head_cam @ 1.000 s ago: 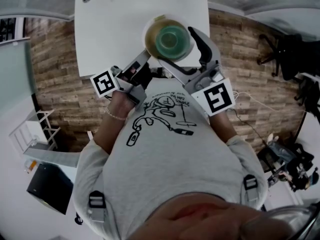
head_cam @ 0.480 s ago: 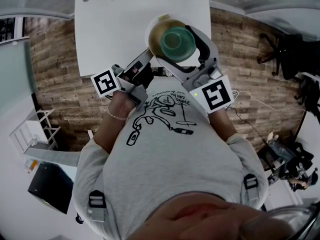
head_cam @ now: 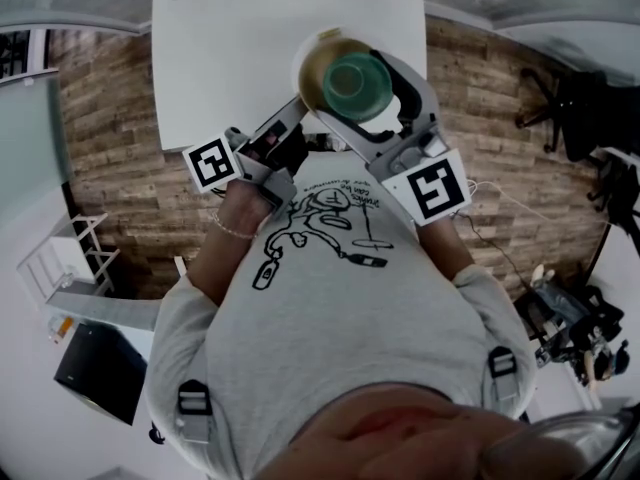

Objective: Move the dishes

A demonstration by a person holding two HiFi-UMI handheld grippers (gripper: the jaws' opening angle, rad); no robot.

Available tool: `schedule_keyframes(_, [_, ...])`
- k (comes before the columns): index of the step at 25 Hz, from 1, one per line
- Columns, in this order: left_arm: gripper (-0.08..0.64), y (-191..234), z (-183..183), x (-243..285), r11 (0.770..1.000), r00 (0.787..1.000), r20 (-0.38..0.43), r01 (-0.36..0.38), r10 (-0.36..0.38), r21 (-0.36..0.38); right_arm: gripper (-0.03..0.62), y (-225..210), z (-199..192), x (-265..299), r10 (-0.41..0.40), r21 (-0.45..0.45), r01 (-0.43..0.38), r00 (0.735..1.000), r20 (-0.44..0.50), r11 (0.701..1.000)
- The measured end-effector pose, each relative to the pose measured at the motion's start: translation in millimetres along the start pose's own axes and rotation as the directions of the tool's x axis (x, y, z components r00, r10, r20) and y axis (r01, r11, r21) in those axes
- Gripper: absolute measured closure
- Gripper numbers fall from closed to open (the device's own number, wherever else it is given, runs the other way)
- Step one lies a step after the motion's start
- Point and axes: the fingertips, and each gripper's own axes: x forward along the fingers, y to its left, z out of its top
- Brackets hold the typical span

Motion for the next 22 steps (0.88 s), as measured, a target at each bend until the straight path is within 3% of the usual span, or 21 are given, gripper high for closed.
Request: schedule_keyframes(22, [0.551, 18, 7, -3, 0.999, 0.999, 0.02, -0.044, 0.044, -0.001, 0.202, -2, 9, 5, 0.029, 0.022, -0.03, 0.999, 0.015, 0.999])
